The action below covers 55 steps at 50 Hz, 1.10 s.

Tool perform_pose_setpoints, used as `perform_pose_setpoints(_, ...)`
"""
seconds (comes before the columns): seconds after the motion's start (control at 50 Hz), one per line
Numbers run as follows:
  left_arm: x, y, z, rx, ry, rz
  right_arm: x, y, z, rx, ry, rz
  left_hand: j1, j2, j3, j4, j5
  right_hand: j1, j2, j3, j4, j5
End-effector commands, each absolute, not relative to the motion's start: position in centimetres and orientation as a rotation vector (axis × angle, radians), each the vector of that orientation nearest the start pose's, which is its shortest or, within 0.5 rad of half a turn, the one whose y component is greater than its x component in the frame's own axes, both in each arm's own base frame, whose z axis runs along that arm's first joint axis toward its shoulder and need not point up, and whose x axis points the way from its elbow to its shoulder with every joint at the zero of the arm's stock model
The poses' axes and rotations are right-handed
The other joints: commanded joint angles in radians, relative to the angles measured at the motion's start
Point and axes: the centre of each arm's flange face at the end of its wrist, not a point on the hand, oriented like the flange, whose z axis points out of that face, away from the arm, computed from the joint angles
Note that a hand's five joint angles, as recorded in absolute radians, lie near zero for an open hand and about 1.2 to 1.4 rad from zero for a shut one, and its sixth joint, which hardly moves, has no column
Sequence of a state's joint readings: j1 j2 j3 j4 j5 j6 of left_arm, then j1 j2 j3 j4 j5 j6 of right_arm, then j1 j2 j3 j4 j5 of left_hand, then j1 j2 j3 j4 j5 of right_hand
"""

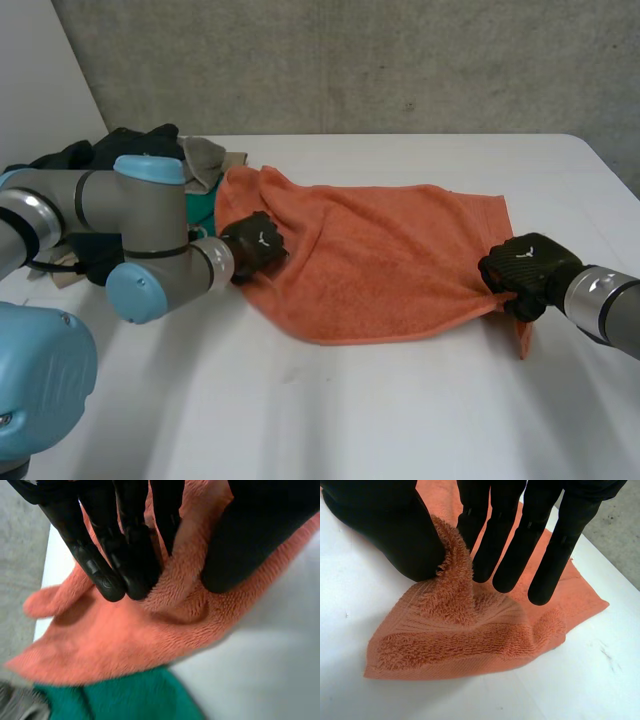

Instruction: Fold the laundry.

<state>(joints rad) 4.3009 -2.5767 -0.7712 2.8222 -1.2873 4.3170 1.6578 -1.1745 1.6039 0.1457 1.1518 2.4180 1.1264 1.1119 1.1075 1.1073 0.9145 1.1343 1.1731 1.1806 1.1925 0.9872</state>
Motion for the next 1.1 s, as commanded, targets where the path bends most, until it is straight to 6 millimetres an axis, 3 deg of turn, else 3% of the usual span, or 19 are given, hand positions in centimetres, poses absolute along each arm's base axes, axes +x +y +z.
perform_pose_setpoints(0.02,-32.0,-35.4,15.9,-2.07,-1.963,1.849,19.0,-29.9,17.6,-1.318,2.328,-1.575,0.27,0.284,0.289,0.289,0.307,0.262,0.223,0.216,0.204,0.235)
perform_pose_setpoints(0.16,-30.0,-31.8,19.1,-1.873,-2.203,1.823,18.1,-29.9,19.9,-1.299,2.342,-1.623,0.27,0.284,0.289,0.289,0.307,0.262,0.223,0.216,0.204,0.235)
perform_pose_setpoints(0.24,-27.4,-29.0,21.3,-1.751,-2.367,1.812,17.1,-29.2,22.8,-1.295,2.37,-1.625,0.27,0.284,0.289,0.289,0.307,0.262,0.223,0.216,0.204,0.235)
perform_pose_setpoints(0.3,-25.6,-26.4,24.1,-1.599,-2.432,1.872,16.1,-28.4,25.7,-1.291,2.39,-1.628,0.27,0.284,0.289,0.289,0.307,0.262,0.223,0.216,0.204,0.235)
perform_pose_setpoints(0.4,-24.0,-22.1,31.6,-1.287,-2.27,2.146,15.4,-27.3,30.8,-1.263,2.35,-1.706,0.27,0.284,0.289,0.289,0.307,0.262,0.223,0.216,0.204,0.235)
perform_pose_setpoints(0.48,-23.4,-19.7,35.5,-1.159,-2.086,2.271,14.7,-27.5,33.5,-1.171,2.334,-1.812,0.27,0.284,0.289,0.289,0.307,0.262,0.223,0.216,0.204,0.235)
perform_pose_setpoints(0.5,-23.4,-19.6,35.6,-1.148,-2.072,2.268,14.6,-27.6,33.9,-1.146,2.332,-1.829,0.27,0.284,0.289,0.289,0.307,0.262,0.223,0.216,0.204,0.235)
perform_pose_setpoints(0.6,-23.9,-21.5,34.0,-1.156,-2.137,2.192,13.4,-29.1,33.9,-1.031,2.376,-1.815,0.27,0.284,0.289,0.289,0.307,0.262,0.223,0.216,0.204,0.235)
perform_pose_setpoints(0.64,-24.4,-23.3,31.7,-1.187,-2.22,2.104,13.2,-29.9,32.6,-1.037,2.41,-1.734,0.27,0.284,0.289,0.289,0.307,0.262,0.223,0.216,0.204,0.235)
perform_pose_setpoints(0.7,-24.9,-25.4,28.8,-1.212,-2.313,2.002,14.0,-30.2,31.3,-1.111,2.412,-1.655,0.27,0.284,0.289,0.289,0.307,0.262,0.223,0.216,0.204,0.235)
perform_pose_setpoints(0.72,-25.1,-27.1,27.0,-1.22,-2.369,1.951,14.7,-30.4,30.4,-1.182,2.401,-1.618,0.27,0.284,0.289,0.289,0.307,0.262,0.223,0.216,0.204,0.235)
perform_pose_setpoints(0.8,-26.3,-30.9,24.4,-1.226,-2.413,1.909,16.0,-32.1,27.9,-1.331,2.395,-1.557,0.27,0.284,0.289,0.289,0.307,0.262,0.223,0.216,0.204,0.235)
perform_pose_setpoints(0.84,-27.0,-32.3,24.1,-1.222,-2.391,1.937,16.6,-32.8,27.3,-1.363,2.403,-1.562,0.27,0.284,0.289,0.289,0.307,0.262,0.223,0.216,0.204,0.235)
perform_pose_setpoints(0.88,-27.8,-34.5,25.5,-1.171,-2.318,2.061,17.2,-34.8,27.3,-1.38,2.405,-1.664,0.27,0.284,0.289,0.289,0.307,0.262,0.223,0.216,0.204,0.235)
perform_pose_setpoints(0.94,-28.5,-36.0,28.6,-1.088,-2.191,2.227,17.7,-37.2,28.4,-1.337,2.366,-1.872,0.27,0.284,0.289,0.289,0.307,0.262,0.223,0.216,0.204,0.235)
perform_pose_setpoints(0.96,-28.8,-36.7,30.9,-1.013,-2.097,2.35,17.9,-38.9,30.0,-1.255,2.3,-2.068,0.27,0.284,0.289,0.289,0.307,0.262,0.223,0.216,0.204,0.235)
perform_pose_setpoints(1.02,-29.0,-37.1,35.2,-0.873,-1.914,2.539,17.9,-40.7,33.1,-1.088,2.143,-2.351,0.27,0.284,0.289,0.289,0.307,0.262,0.223,0.216,0.204,0.235)
perform_pose_setpoints(1.04,-29.0,-37.0,37.8,-0.776,-1.781,2.653,17.7,-41.6,34.9,-0.952,2.017,-2.497,0.27,0.284,0.289,0.289,0.307,0.262,0.223,0.216,0.204,0.235)
perform_pose_setpoints(1.1,-28.9,-36.8,40.5,-0.674,-1.609,2.773,17.3,-42.3,37.9,-0.759,1.783,-2.693,0.27,0.284,0.289,0.289,0.307,0.262,0.223,0.216,0.204,0.235)
